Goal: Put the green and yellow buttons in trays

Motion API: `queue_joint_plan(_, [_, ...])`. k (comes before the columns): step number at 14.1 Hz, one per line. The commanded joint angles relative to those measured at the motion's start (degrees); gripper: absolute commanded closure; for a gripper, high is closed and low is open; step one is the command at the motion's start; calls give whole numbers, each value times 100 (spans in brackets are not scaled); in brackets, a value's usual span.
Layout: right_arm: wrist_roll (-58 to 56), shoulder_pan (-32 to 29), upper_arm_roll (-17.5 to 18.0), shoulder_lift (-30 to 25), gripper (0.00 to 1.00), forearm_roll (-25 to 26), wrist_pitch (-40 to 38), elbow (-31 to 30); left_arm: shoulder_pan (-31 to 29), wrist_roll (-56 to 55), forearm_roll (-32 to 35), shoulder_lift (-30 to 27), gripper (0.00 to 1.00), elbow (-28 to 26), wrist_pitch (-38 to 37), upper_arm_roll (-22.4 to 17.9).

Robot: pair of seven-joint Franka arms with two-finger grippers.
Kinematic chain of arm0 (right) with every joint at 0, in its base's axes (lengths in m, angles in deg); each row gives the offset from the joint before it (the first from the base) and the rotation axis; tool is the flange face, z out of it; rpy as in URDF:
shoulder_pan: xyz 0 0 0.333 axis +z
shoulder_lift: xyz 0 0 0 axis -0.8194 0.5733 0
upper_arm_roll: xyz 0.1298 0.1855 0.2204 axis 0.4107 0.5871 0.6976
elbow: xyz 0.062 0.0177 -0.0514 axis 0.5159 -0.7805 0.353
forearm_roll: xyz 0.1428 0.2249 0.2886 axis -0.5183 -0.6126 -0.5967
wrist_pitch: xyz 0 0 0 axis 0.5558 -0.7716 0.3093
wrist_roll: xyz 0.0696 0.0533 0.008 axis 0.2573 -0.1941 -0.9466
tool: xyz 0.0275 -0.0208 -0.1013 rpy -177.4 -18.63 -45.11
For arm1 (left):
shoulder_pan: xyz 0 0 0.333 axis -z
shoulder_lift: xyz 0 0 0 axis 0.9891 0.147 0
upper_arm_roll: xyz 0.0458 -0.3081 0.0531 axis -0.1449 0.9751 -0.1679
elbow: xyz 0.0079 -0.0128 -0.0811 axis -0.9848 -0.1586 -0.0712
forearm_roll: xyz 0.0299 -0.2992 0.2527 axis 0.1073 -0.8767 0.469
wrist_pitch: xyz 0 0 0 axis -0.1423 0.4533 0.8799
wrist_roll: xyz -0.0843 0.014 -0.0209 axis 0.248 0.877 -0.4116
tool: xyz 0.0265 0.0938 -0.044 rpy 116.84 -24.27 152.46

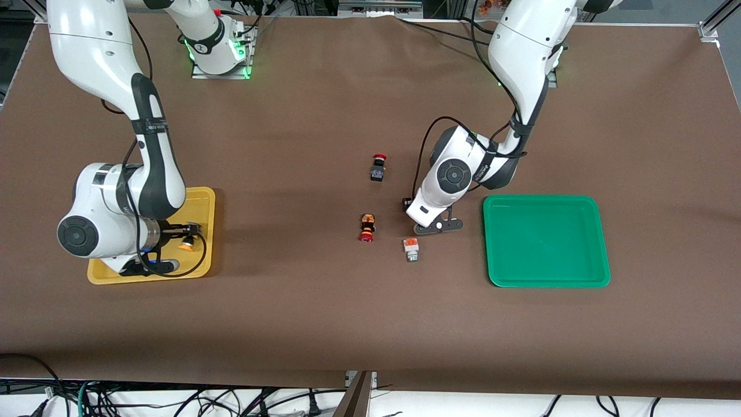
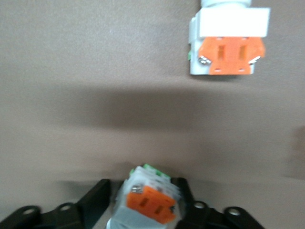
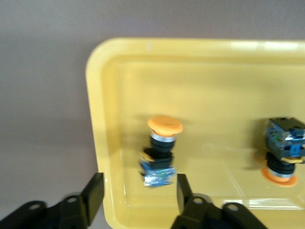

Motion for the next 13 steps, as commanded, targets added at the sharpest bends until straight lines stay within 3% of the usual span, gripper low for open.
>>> queue_joint_plan(1, [-112, -6, -11, -626, 0, -59, -740, 321, -25, 268, 119, 46, 69, 9, -50, -21])
queue_joint_plan(4, [-121, -6, -125, -864, 0, -16, -1979, 1181, -60, 549, 259, 20, 100, 9, -58, -56])
queue_joint_plan(6, [-77, -6, -126, -1013, 0, -7, -2595, 1623, -174, 585, 269, -15, 100, 70, -198, -83])
queue_joint_plan(9, [-51, -93, 119, -1705, 0, 230, -2633, 1537, -481, 1101, 496, -129, 100, 246, -392, -100])
queue_joint_plan(10, [-51, -329, 495, -2047, 0, 326, -2625, 1275, -639, 1303, 575, -164, 100, 377, -532, -100])
queue_joint_plan(12, [-51, -1233, 1723, -2742, 0, 947, -2432, 591, -999, 1620, 664, -235, 100, 842, -1206, -100])
queue_joint_plan(13, [-68, -1428, 1946, -2980, 0, 1204, -2318, 274, -1149, 1892, 664, -235, 100, 1071, -1514, -100])
